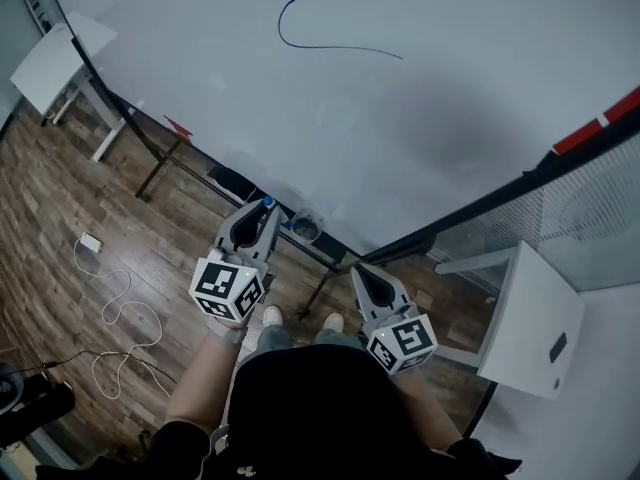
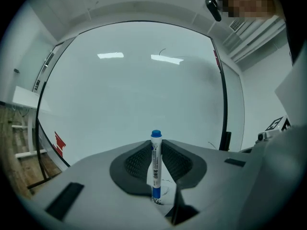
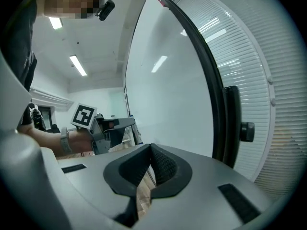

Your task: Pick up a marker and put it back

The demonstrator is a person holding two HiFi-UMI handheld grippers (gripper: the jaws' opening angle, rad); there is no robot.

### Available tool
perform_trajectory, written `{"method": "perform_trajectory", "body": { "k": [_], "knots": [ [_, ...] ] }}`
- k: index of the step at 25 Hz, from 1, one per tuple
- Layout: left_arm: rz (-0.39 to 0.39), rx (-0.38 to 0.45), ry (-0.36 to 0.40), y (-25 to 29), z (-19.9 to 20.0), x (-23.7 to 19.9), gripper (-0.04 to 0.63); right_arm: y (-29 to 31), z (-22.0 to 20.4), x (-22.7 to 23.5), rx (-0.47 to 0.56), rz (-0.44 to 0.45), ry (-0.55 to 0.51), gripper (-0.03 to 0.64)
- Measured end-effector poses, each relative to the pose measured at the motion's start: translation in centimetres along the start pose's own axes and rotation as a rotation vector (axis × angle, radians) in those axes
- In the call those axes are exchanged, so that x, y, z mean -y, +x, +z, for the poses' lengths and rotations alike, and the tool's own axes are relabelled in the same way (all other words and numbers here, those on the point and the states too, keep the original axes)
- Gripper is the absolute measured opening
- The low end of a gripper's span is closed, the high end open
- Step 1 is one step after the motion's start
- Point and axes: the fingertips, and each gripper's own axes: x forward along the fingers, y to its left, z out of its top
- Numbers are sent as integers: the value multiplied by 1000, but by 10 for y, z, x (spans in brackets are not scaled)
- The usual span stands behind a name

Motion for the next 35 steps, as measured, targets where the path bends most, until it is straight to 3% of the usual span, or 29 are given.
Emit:
{"method": "perform_trajectory", "body": {
  "k": [7, 14, 23, 35],
  "knots": [
    [80, 11, 20, -37, 11, -15, 81, 32, 16, -21, 13, 132, -30, 29],
    [197, -38, 85, -76, 1, -33, 81, 56, 19, -49, 2, 253, -60, 29],
    [326, -69, 72, -122, -12, -53, 81, 79, 19, -80, -16, 388, -94, 29],
    [381, -102, 47, -141, -27, -62, 81, 93, 19, -82, -30, 424, -93, 29]
  ]
}}
